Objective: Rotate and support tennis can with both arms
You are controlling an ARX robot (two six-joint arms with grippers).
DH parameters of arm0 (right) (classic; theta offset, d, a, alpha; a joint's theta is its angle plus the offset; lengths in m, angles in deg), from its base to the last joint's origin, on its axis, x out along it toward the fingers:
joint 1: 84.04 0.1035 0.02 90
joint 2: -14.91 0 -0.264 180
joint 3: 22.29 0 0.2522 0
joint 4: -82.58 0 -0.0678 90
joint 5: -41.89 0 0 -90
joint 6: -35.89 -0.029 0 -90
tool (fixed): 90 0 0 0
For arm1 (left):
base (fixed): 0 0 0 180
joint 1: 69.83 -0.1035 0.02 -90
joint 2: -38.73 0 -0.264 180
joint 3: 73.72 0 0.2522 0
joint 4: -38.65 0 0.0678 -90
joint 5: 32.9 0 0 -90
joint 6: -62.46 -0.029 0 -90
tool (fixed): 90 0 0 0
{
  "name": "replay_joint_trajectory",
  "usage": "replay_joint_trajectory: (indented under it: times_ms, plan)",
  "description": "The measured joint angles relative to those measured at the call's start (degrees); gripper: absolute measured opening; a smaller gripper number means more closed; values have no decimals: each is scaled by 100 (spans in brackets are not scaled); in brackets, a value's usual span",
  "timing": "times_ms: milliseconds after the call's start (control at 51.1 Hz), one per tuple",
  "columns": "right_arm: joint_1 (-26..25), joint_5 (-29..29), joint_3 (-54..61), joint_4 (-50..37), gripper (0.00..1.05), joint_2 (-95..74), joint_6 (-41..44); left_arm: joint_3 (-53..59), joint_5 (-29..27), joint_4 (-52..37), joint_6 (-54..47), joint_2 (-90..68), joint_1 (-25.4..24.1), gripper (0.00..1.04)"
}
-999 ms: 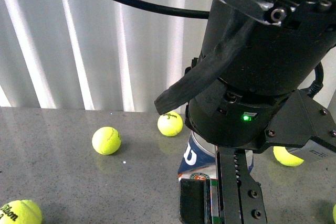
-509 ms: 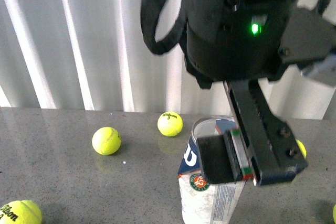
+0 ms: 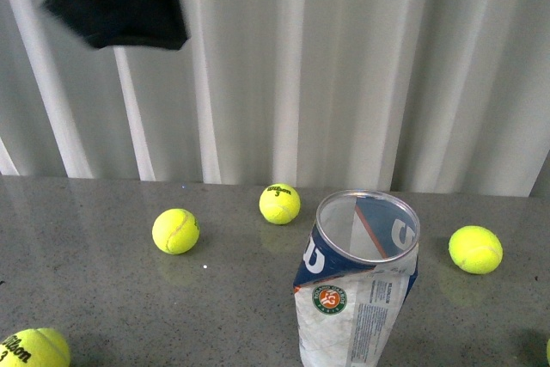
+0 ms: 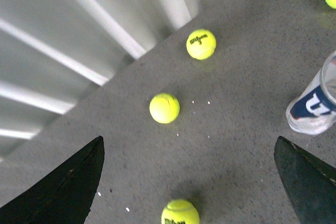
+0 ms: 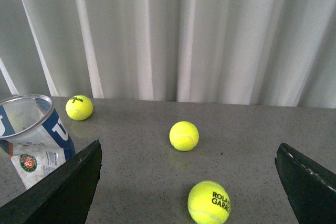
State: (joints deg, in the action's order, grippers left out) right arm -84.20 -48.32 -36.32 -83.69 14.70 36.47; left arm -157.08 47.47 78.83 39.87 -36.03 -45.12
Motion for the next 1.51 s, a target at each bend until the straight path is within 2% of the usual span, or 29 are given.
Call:
replay_joint_trajectory:
  times_ms: [59, 118, 176, 215, 313, 411, 529, 862, 921, 999, 1508]
  plan:
    - [0, 0, 0, 0, 98, 0, -2, 540, 13, -339, 247, 365, -271, 97]
    - [0, 0, 0, 0, 98, 0, -2, 1497, -660, -1976, 885, 833, -452, 87]
    - [0, 2, 0, 0, 98, 0, -2, 2490, -739, -3641, 1569, 1325, -664, 74]
    - [0, 4, 0, 0, 98, 0, -2, 3045, -682, -4424, 1810, 1606, -800, 65]
    - [0, -2, 0, 0, 98, 0, -2, 3862, -448, -5112, 2076, 2017, -1032, 47]
    - [0, 0, 0, 0, 98, 0, -2, 4415, -243, -5287, 2149, 2271, -1222, 31]
    - [0, 0, 0, 0, 98, 0, -2, 5084, 42, -5462, 2188, 2736, -1488, 4]
    - [0, 2, 0, 0, 98, 0, -2, 6030, 492, -5484, 2251, 3683, -1954, 4]
    - [0, 2, 0, 0, 98, 0, -2, 6142, 857, -5425, 2251, 3853, -2247, 4]
    - [0, 0, 0, 0, 98, 0, 0, 6255, 938, -5359, 2253, 4035, -2402, 4]
    - [0, 0, 0, 0, 98, 0, 0, 6747, 946, -4566, 2256, 5318, -2459, 4]
